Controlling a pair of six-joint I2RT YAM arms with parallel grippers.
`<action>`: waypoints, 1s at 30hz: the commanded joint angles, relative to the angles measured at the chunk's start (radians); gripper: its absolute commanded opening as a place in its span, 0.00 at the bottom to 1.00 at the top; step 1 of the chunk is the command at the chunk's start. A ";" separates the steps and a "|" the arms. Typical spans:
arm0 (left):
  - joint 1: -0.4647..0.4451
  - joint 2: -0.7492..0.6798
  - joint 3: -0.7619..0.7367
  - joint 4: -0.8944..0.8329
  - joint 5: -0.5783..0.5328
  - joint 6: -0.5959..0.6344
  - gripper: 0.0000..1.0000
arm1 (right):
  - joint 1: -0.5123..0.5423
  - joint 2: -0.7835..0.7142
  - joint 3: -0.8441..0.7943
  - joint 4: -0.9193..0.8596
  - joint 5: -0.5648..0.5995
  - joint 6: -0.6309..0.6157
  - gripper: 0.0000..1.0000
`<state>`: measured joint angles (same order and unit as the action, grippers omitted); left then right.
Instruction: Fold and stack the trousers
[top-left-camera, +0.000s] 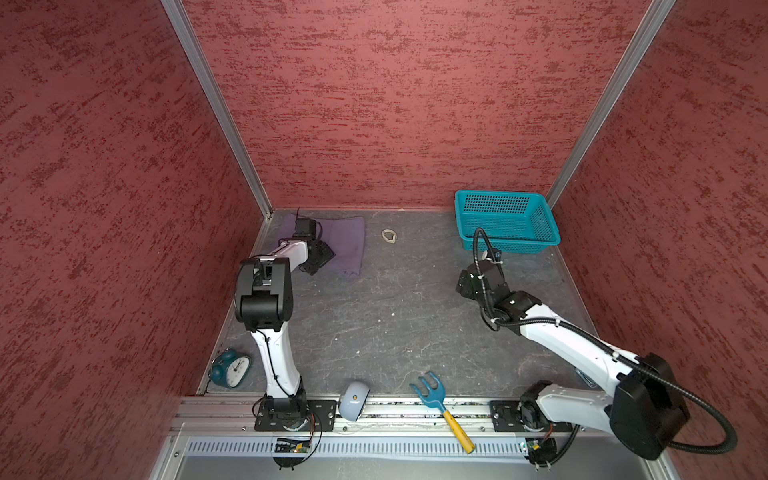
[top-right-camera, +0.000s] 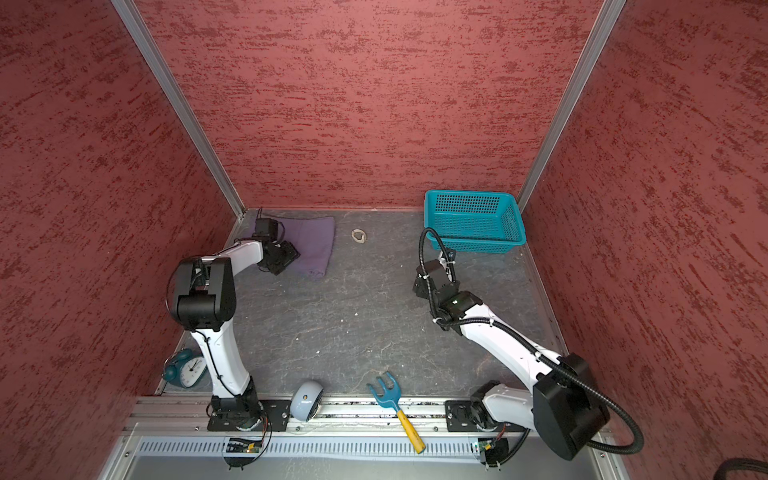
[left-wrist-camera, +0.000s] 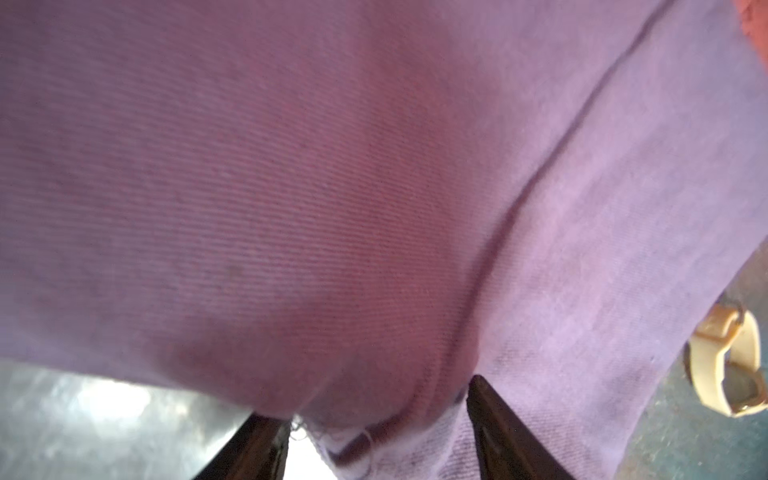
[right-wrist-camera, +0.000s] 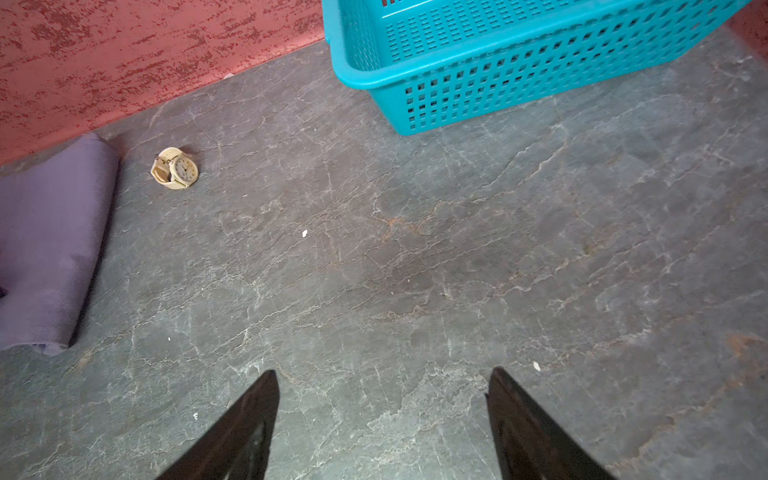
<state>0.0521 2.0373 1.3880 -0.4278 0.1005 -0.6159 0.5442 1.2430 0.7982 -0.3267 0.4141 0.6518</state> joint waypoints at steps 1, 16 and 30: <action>0.039 0.062 0.010 -0.006 0.001 -0.012 0.67 | -0.013 0.030 0.045 0.000 0.009 0.018 0.79; 0.063 0.057 0.015 0.027 0.039 -0.040 0.65 | -0.030 0.136 0.120 -0.004 -0.024 -0.007 0.80; -0.164 -0.216 -0.229 0.023 -0.030 -0.058 0.67 | -0.060 0.109 0.071 0.046 -0.089 -0.027 0.78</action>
<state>-0.0933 1.8366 1.1625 -0.3889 0.1051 -0.6689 0.4969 1.3808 0.8860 -0.3119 0.3412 0.6346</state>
